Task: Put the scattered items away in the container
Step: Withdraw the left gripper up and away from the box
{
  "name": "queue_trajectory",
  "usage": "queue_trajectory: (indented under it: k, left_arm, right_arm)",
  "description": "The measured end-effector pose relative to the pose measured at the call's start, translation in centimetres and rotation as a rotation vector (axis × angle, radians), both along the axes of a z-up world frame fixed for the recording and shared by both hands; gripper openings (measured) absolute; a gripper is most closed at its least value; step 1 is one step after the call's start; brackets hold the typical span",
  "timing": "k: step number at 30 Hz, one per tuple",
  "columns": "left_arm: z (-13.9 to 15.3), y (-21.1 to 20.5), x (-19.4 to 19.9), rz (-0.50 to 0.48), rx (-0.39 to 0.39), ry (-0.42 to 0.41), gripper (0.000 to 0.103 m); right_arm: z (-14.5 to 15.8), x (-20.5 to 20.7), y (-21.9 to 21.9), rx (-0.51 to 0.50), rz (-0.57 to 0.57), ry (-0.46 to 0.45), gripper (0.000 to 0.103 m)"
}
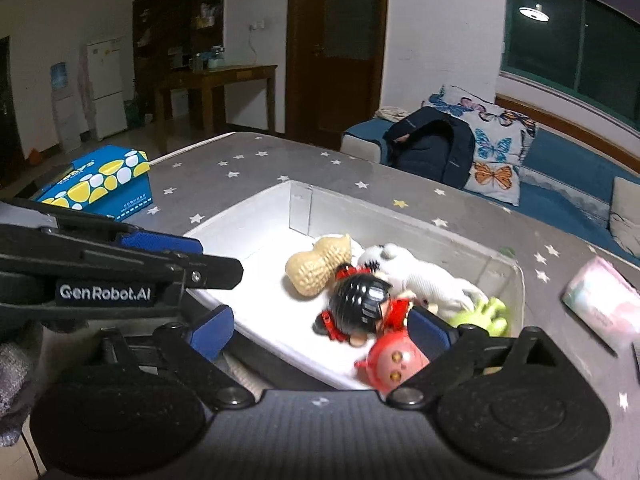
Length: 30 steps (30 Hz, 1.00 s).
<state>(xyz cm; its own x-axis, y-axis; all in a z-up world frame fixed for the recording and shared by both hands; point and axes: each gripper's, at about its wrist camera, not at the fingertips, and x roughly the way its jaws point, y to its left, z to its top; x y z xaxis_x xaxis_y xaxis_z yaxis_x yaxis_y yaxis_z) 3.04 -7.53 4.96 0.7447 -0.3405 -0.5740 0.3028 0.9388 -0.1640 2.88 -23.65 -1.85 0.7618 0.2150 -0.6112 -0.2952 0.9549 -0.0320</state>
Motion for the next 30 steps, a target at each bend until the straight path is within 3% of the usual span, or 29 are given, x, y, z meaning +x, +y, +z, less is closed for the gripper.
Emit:
queue_trajectory:
  k: [11,15,30]
  left_arm:
    - [-1.0,-0.8,-2.1,0.002,0.050,-0.002,0.040]
    - [-1.4,-1.2,-2.6,0.011,0.093,-0.008,0.039]
    - [-2.6,-1.5,-3.9,0.029,0.133,0.005,0.039]
  right_arm:
    - [-1.0,-3.0,-0.5,0.004,-0.082,-0.013,0.103]
    - [-1.1,-3.8,-0.7,0.008,-0.105,-0.025,0.103]
    - [-2.2,-5.6,-1.1,0.034,-0.173,-0.017,0.103]
